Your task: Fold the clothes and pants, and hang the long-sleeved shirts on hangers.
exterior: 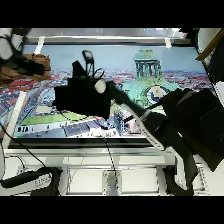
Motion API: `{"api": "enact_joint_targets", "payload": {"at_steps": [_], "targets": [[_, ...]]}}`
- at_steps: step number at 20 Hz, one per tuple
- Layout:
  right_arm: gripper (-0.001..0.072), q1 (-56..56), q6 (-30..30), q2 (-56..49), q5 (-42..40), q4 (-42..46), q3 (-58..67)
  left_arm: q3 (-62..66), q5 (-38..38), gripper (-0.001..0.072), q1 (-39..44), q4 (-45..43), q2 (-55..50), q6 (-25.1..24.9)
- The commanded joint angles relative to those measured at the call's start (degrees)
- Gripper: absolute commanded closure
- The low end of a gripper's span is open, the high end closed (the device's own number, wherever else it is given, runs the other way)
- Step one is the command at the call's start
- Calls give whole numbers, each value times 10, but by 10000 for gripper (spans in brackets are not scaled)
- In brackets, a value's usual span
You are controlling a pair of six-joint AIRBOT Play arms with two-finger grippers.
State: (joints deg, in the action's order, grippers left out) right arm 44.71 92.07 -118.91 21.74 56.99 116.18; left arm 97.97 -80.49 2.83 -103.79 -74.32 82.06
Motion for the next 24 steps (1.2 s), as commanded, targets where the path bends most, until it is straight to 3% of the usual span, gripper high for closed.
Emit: {"api": "enact_joint_targets", "payload": {"at_steps": [1,3,6,8,12,15,19,24], "targets": [[677,44,-3,-31,-105,3,0,-1,-15,697,-42,-5,17,5],[-5,33,-2,-17,-29,-2,0,-1,-15,697,-43,-5,17,18],[1,-10,-49,28,185,14,0,-1,-15,697,-43,6,17,20],[11,-56,-65,64,309,73,0,-1,-15,697,-43,10,17,29],[12,-164,-47,102,470,178,0,-1,-15,697,-43,28,17,37],[12,-227,50,94,485,174,-45,-1,-19,697,-42,40,17,37],[12,-262,54,46,477,-16,-104,-1,-19,697,-42,40,17,37],[12,-237,46,-26,445,-152,-104,-1,-19,697,-42,40,17,37]]}}
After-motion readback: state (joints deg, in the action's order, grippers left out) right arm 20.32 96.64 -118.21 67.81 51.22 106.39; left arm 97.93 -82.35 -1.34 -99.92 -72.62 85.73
